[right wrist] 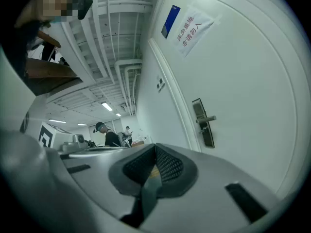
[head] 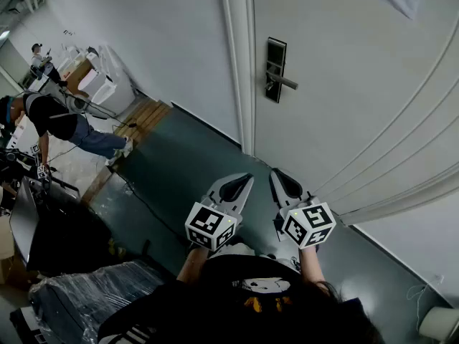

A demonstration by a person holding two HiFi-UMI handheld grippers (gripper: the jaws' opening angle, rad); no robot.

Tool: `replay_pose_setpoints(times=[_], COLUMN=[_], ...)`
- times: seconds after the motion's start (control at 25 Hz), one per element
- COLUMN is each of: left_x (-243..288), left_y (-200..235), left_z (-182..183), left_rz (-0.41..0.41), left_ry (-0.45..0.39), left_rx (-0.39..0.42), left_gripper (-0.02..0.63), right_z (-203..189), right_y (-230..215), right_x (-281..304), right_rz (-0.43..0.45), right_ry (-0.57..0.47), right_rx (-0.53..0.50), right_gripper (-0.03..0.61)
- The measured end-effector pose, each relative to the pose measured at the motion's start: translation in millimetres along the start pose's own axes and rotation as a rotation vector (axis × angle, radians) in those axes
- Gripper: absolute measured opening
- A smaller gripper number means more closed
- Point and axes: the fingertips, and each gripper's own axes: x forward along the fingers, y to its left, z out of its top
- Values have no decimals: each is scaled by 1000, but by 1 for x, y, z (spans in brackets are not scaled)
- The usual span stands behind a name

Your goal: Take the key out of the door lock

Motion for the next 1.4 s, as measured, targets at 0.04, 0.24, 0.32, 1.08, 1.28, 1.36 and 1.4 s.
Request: replay_pose_setpoints(times=[0.04, 0.24, 0.32, 1.08, 1.28, 1.36, 1.4], left_x=[0, 0, -3, -44, -46, -44, -44], left_y=[3, 18, 22, 63, 62, 62, 63], left_z=[0, -2, -2, -5, -4, -4, -5], left_rz=[-2, -12, -16, -57, -71, -76, -77], left_ry=[0, 1, 1, -17, -22, -20, -17], left_rx=[1, 3, 3, 22, 17, 16, 15], left_gripper=[12, 12, 12, 12, 12, 12, 12], right_z=[-1, -3, -2, -16, -17, -17, -17], right_y=[0, 2, 5, 55, 57, 54, 53], right_x=[4, 18, 22, 69, 70, 72, 74], right_rz=[-2, -18, -29, -20, -29, -34, -34], right_ry=[-1, -9, -19, -21, -14, -12, -11], right_rx=[0, 5, 10, -30, -35, -28, -25], right_gripper=[6, 6, 6, 6, 6, 6, 6])
